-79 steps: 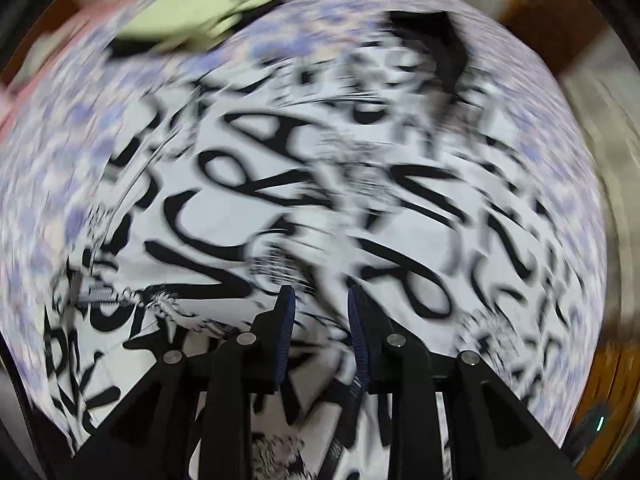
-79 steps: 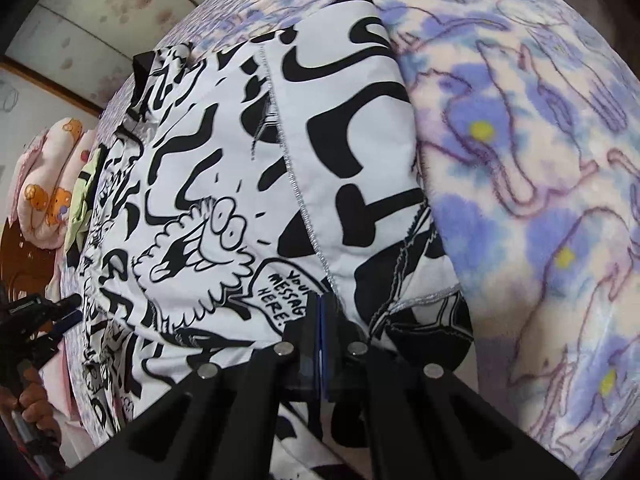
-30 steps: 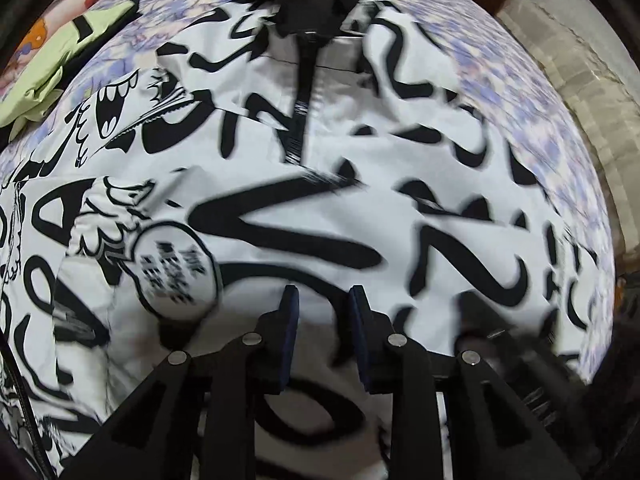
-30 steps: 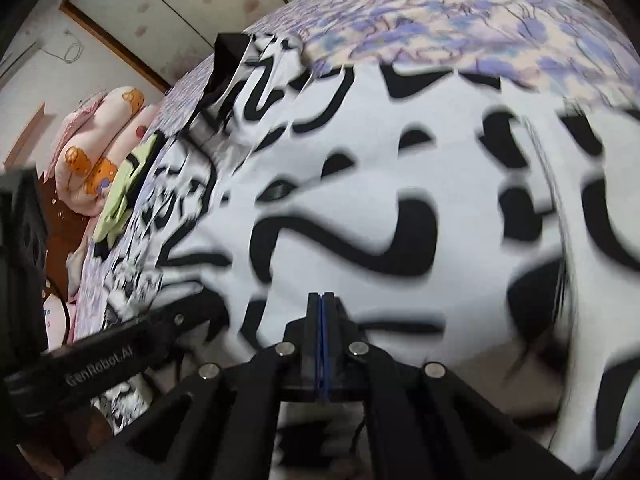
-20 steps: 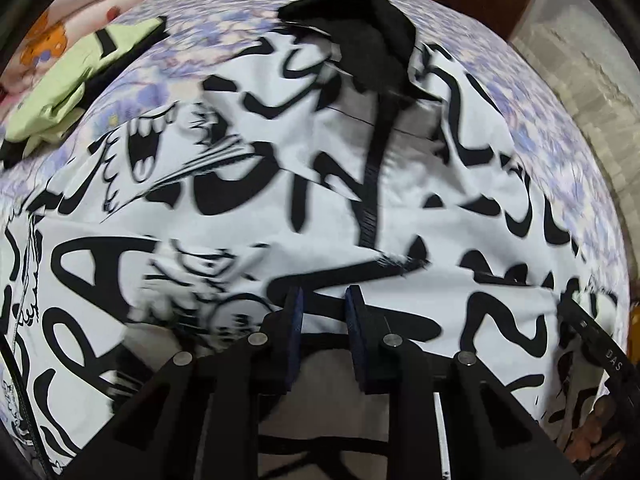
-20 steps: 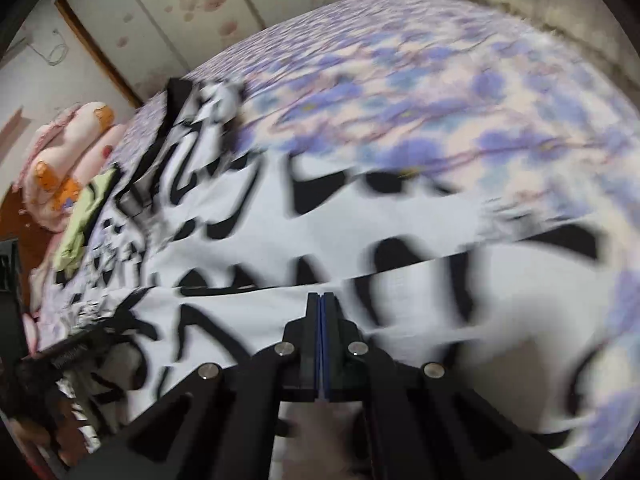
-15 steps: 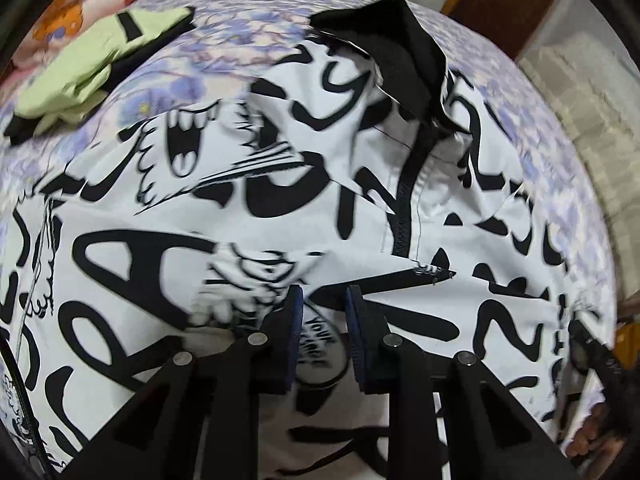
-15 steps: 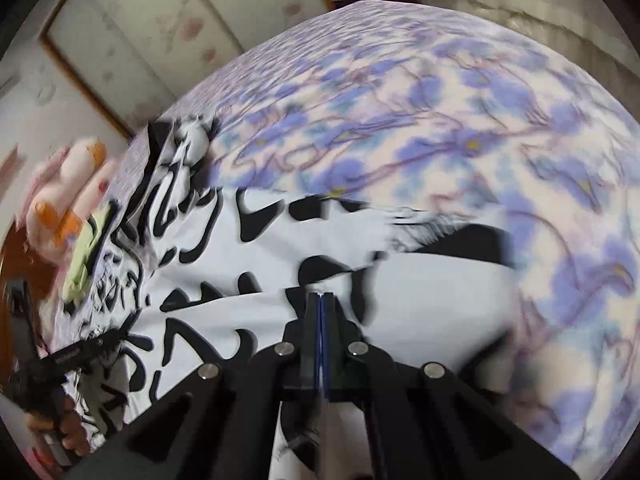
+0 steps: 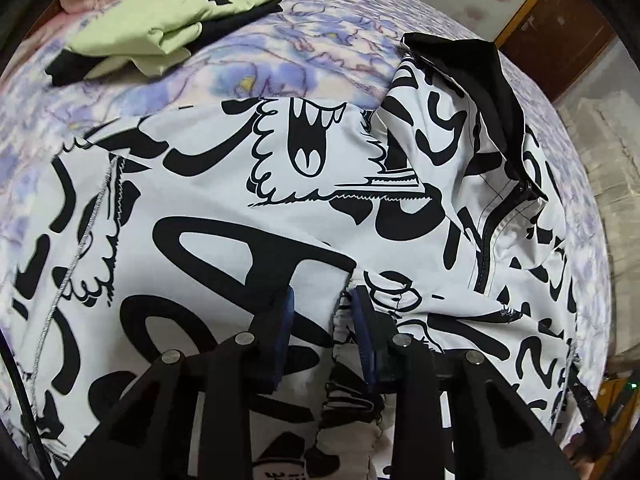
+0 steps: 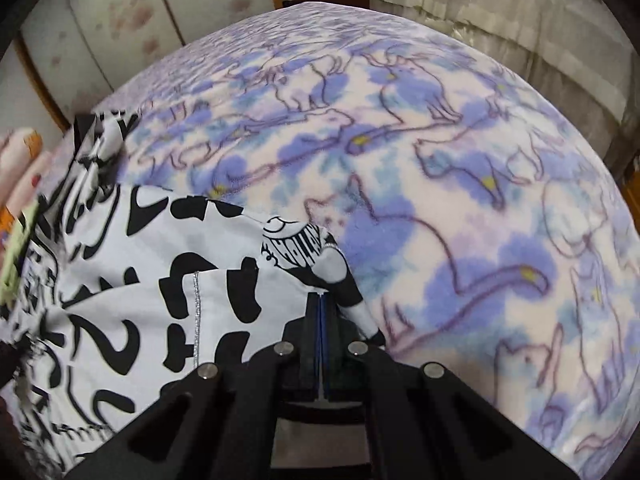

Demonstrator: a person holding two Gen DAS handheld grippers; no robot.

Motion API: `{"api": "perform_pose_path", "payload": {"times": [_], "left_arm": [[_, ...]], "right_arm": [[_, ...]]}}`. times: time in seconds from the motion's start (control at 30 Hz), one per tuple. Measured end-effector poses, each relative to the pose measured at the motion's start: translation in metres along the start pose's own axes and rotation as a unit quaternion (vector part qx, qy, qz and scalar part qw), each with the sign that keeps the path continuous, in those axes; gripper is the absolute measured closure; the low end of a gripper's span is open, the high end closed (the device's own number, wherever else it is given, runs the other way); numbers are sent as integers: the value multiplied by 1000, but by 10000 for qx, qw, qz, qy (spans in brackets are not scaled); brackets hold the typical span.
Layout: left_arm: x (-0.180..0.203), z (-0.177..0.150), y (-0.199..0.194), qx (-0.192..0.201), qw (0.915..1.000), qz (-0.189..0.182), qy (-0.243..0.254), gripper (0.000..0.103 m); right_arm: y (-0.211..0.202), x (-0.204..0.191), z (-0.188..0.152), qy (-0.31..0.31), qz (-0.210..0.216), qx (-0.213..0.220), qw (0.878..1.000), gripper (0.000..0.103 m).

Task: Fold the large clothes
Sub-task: 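Grasp the black hood lining with the left gripper while the right gripper grasps the jacket shoulder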

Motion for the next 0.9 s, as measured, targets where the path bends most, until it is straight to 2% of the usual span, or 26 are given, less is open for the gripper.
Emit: {"api": "perform_pose_path", "payload": {"times": [0.13,0.23,0.27,0.3,0.37,0.43,0.5,0.53,0.57,0.6,0.73,0.8,0.9], "left_arm": [[4,0,8,16,9994,182,283,74],[11,6,2,-120,9978,347,548,75],[16,10,-4,-167,9965,421,696,75],[19,13,-11,-248,9958,397,786,75],[32,20,-23,-605,9929,8,1020,74],[46,34,-37,-774,9896,-252,1187,73],[58,54,-46,-853,9866,-434,1319,69],[65,67,-47,-893,9851,-469,1390,63],[71,79,-45,-961,9832,-485,1475,56],[77,88,-43,-1024,9815,-476,1545,55],[105,132,-22,-1235,9755,-423,1769,55],[119,150,-12,-1333,9724,-413,1871,55],[138,179,6,-1323,9705,-275,1995,55]], "right_arm": [[3,2,3,157,70,-67,9998,103],[1,5,10,494,139,-331,9981,103],[-3,5,14,681,209,-490,9963,99],[-6,3,17,808,349,-573,9945,97],[-12,-3,27,1046,502,-877,9894,97],[-12,-16,41,966,758,-1088,9865,97],[-10,-34,61,755,1192,-1266,9819,87],[-9,-44,74,669,1424,-1331,9785,84],[-8,-57,91,577,1737,-1398,9731,76],[-7,-65,102,529,1918,-1425,9696,70],[-2,-103,167,257,2452,-1368,9594,64],[4,-120,195,181,2661,-1335,9545,55],[20,-147,236,21,2923,-1270,9479,50]]}}
Point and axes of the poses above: each gripper's, at about its wrist camera, not at the fingertips, and y roughly the way its jaws point, x to its right, z to its top, the point moved 7 cm from there along y, roughly the way its jaws point, and after that the axes turned 12 degrees about -y, right-handed, at the moved point
